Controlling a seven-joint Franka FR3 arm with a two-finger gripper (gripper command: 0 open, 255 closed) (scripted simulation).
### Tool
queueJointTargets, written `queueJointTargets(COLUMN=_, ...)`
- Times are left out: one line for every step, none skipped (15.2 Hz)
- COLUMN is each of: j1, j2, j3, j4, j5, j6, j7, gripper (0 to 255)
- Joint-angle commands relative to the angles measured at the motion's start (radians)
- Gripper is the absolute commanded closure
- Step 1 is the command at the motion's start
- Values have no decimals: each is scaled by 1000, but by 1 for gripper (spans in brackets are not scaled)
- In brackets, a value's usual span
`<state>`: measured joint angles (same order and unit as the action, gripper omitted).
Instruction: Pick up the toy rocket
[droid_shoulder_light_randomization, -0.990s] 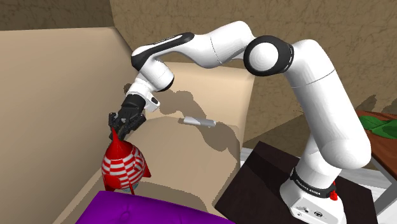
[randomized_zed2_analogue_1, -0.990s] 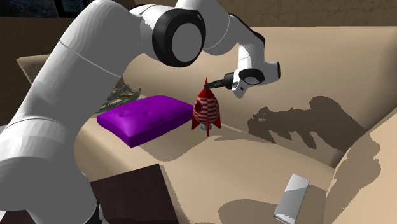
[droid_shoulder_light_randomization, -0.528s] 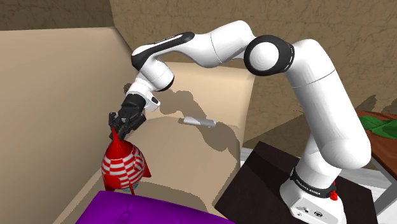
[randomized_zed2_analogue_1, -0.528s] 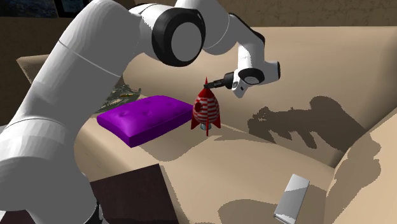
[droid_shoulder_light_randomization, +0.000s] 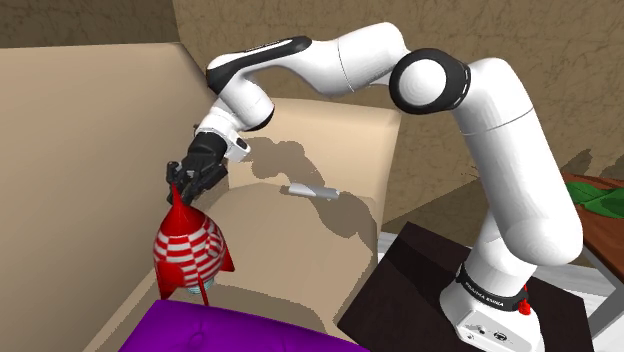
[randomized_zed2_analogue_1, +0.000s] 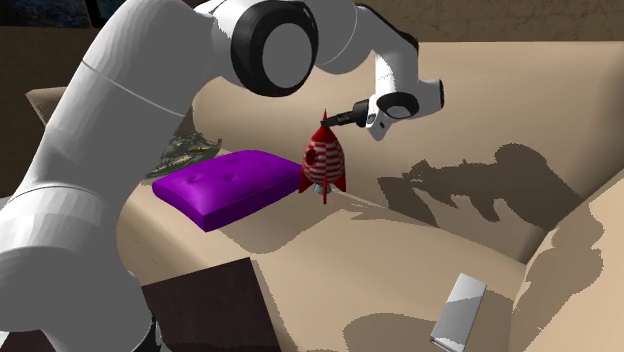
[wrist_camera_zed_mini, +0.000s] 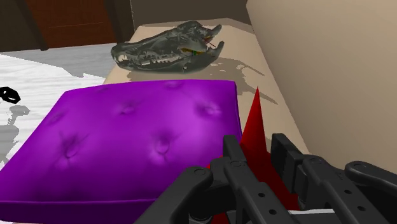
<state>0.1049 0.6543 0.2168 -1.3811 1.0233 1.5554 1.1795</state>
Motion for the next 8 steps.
queueJointTargets(j1=-2, j2=-13, j3=2, j4=7, j5=3, j6=-10, j7=15, gripper=255)
queueJointTargets(j1=-3, j2=-18, j3=3, j4=11, j5=3, j6=-14, j7=23, gripper=255)
queueJointTargets(j1=-4, j2=-23, j3=4, j4=16, j5=4, j6=-19, j7=31, gripper=255)
queueJointTargets(j1=-5, j2=-27, j3=4, j4=20, j5=5, j6=-24, j7=39, gripper=255)
queueJointTargets(j1=-5, j2=-32, j3=5, j4=25, j5=6, j6=-28, j7=47, gripper=255)
queueJointTargets(j1=-6, j2=-36, j3=6, j4=30, j5=7, j6=-33, j7=55, gripper=255)
queueJointTargets(j1=-6, j2=-37, j3=6, j4=31, j5=7, j6=-33, j7=57, gripper=255)
queueJointTargets(j1=-6, j2=-36, j3=6, j4=31, j5=7, j6=-33, j7=57, gripper=255)
